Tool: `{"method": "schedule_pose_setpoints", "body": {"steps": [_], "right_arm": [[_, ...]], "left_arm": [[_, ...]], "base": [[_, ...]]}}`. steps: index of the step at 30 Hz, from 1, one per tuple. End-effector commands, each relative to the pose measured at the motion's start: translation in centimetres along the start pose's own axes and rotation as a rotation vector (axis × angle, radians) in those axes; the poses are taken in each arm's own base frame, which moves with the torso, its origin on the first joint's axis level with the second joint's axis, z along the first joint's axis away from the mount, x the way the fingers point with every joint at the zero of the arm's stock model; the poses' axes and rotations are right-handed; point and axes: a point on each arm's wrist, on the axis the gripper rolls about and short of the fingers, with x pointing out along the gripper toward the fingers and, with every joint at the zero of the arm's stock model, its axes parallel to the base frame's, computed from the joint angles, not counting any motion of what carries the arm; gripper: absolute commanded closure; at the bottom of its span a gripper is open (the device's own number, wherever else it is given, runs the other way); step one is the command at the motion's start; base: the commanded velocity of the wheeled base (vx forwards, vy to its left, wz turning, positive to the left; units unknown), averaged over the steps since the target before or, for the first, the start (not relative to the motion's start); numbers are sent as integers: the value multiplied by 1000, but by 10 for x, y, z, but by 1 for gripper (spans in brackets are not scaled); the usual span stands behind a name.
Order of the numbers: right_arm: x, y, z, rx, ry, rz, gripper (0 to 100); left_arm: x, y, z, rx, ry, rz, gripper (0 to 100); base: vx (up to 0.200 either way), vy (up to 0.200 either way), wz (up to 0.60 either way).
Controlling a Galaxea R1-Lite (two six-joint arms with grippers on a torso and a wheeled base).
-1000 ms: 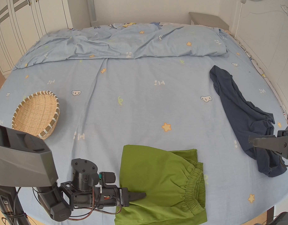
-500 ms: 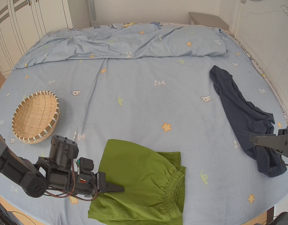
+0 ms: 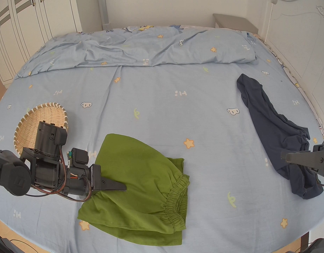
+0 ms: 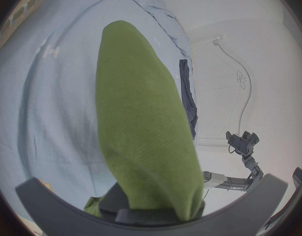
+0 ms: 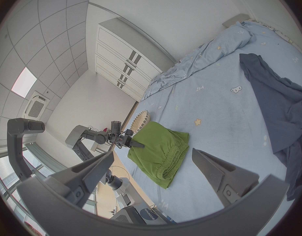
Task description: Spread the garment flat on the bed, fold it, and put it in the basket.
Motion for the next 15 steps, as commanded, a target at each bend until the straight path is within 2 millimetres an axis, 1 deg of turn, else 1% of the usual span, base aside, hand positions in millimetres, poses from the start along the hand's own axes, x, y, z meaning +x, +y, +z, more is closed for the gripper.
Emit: {"method": "schedule_pose_setpoints", "body": {"steps": [1, 15], "right_arm": [[-1, 0, 1, -2, -7, -4, 0], [-3, 2, 2, 0, -19, -2, 0]], "left_arm": [[-4, -3, 4, 20, -20, -5, 100], [-4, -1, 4, 17, -18, 0, 100]], "base": [[0, 200, 0], [0, 200, 0]]}}
